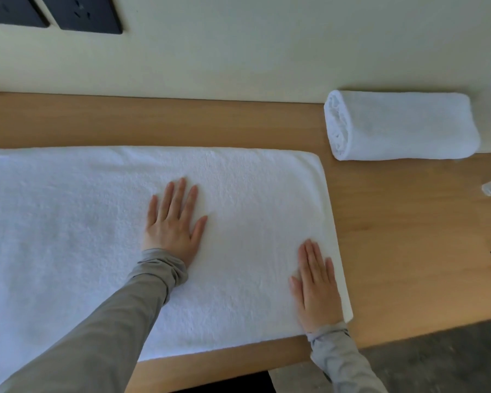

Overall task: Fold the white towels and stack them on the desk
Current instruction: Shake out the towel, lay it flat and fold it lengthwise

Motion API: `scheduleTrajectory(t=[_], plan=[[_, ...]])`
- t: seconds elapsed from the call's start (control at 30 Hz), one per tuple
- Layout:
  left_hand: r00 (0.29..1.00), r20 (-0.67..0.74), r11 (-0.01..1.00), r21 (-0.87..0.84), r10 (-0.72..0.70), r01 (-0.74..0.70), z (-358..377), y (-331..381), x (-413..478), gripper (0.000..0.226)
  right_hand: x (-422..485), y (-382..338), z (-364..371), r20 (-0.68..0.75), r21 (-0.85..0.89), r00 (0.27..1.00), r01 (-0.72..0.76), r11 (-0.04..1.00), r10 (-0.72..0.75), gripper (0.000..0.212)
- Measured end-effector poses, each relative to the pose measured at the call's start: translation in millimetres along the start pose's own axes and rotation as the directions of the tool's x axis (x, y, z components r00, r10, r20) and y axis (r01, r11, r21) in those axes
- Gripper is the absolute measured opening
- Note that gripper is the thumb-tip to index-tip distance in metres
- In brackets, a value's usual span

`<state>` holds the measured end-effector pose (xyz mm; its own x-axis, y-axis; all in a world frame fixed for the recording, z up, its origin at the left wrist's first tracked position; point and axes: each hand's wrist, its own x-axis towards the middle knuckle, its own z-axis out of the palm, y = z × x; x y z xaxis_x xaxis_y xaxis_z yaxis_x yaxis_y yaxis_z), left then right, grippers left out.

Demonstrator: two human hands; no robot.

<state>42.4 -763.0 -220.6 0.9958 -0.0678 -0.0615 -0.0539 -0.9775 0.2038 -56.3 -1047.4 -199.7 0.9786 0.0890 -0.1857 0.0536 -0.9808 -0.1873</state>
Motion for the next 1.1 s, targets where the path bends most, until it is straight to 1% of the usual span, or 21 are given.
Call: scheduleTrajectory(t=[0.07, 0.17, 0.27, 0.33, 0.37, 0.43, 0.5, 0.57, 0.63, 0.67, 0.7, 0.73, 0.8, 0.83, 0.87, 0.9, 0.93, 0.97, 1.0, 1.03, 1.1], plan=[[1.0, 0.001, 1.0, -0.005, 0.002, -0.002, -1, 0, -4, 0.064, -6, 4, -1, 0.032, 0.012, 0.999, -0.006, 1.0, 0.006, 0.06], [1.0, 0.023, 1.0, 0.002, -0.001, 0.001, -4, 3, -4, 0.067, -7, 3, -2, 0.025, 0.019, 1.0, -0.01, 1.0, 0.009, 0.06], [0.997, 0.078, 1.0, -0.004, 0.008, -0.008, -9, 1, 1, 0.071, -3, 4, -15, 0.032, 0.053, 0.999, 0.034, 0.998, -0.036, 0.057], [0.992, 0.125, 1.0, -0.008, -0.006, 0.007, -13, 1, 0, 0.067, 3, 9, -31, 0.011, 0.097, 0.996, 0.092, 0.991, -0.093, 0.054], [0.992, 0.127, 1.0, -0.001, -0.027, 0.027, -15, 4, -4, 0.065, 8, 13, -39, -0.013, 0.138, 0.994, 0.114, 0.984, -0.113, 0.051], [0.992, 0.1, 0.997, -0.016, -0.071, 0.073, -18, 17, -18, 0.064, 27, 26, -55, -0.064, 0.256, 0.994, 0.1, 0.961, -0.086, 0.038], [0.987, 0.115, 0.991, -0.064, -0.109, 0.117, -23, 45, -41, 0.069, 59, 40, -71, -0.029, 0.338, 0.997, 0.08, 0.938, -0.074, 0.041], [0.981, 0.111, 0.973, -0.151, -0.157, 0.172, -25, 85, -69, 0.079, 94, 50, -83, 0.006, 0.346, 0.993, 0.109, 0.932, -0.118, 0.044], [0.944, 0.034, 0.893, -0.315, -0.328, 0.322, -23, 130, -100, 0.063, 127, 59, -92, 0.037, 0.324, 0.983, 0.159, 0.933, -0.18, 0.047], [0.885, -0.006, 0.814, -0.397, -0.465, 0.425, -21, 154, -113, 0.06, 143, 62, -97, 0.06, 0.31, 0.975, 0.184, 0.933, -0.212, 0.048], [0.794, -0.026, 0.708, -0.472, -0.607, 0.526, -19, 176, -124, 0.064, 159, 64, -101, 0.08, 0.301, 0.967, 0.208, 0.931, -0.242, 0.049], [0.679, -0.018, 0.579, -0.539, -0.734, 0.612, -18, 195, -133, 0.069, 174, 65, -105, 0.094, 0.299, 0.96, 0.226, 0.927, -0.264, 0.05], [0.382, 0.104, 0.231, -0.643, -0.918, 0.73, -17, 225, -144, 0.076, 200, 64, -111, 0.127, 0.273, 0.945, 0.259, 0.926, -0.302, 0.05], [0.232, 0.213, 0.032, -0.667, -0.949, 0.744, -17, 235, -148, 0.079, 210, 63, -112, 0.152, 0.244, 0.936, 0.276, 0.93, -0.318, 0.05], [0.108, 0.331, -0.152, -0.669, -0.937, 0.728, -18, 243, -149, 0.083, 218, 61, -113, 0.184, 0.219, 0.926, 0.287, 0.932, -0.328, 0.051], [0.013, 0.451, -0.317, -0.648, -0.893, 0.693, -18, 250, -149, 0.085, 225, 60, -113, 0.224, 0.203, 0.917, 0.286, 0.937, -0.329, 0.051], [-0.052, 0.56, -0.457, -0.615, -0.827, 0.642, -17, 256, -147, 0.088, 232, 58, -114, 0.261, 0.187, 0.909, 0.283, 0.941, -0.325, 0.052], [-0.084, 0.655, -0.57, -0.579, -0.751, 0.584, -16, 262, -143, 0.089, 239, 56, -113, 0.293, 0.169, 0.901, 0.28, 0.945, -0.319, 0.052], [-0.09, 0.724, -0.651, -0.551, -0.684, 0.521, -14, 268, -138, 0.091, 245, 54, -113, 0.319, 0.152, 0.895, 0.277, 0.949, -0.313, 0.053], [-0.085, 0.766, -0.709, -0.539, -0.637, 0.455, -12, 274, -133, 0.091, 249, 53, -113, 0.344, 0.145, 0.889, 0.269, 0.952, -0.303, 0.053], [-0.089, 0.803, -0.771, -0.527, -0.59, 0.356, -9, 286, -126, 0.084, 255, 51, -112, 0.378, 0.148, 0.883, 0.241, 0.959, -0.28, 0.054]])
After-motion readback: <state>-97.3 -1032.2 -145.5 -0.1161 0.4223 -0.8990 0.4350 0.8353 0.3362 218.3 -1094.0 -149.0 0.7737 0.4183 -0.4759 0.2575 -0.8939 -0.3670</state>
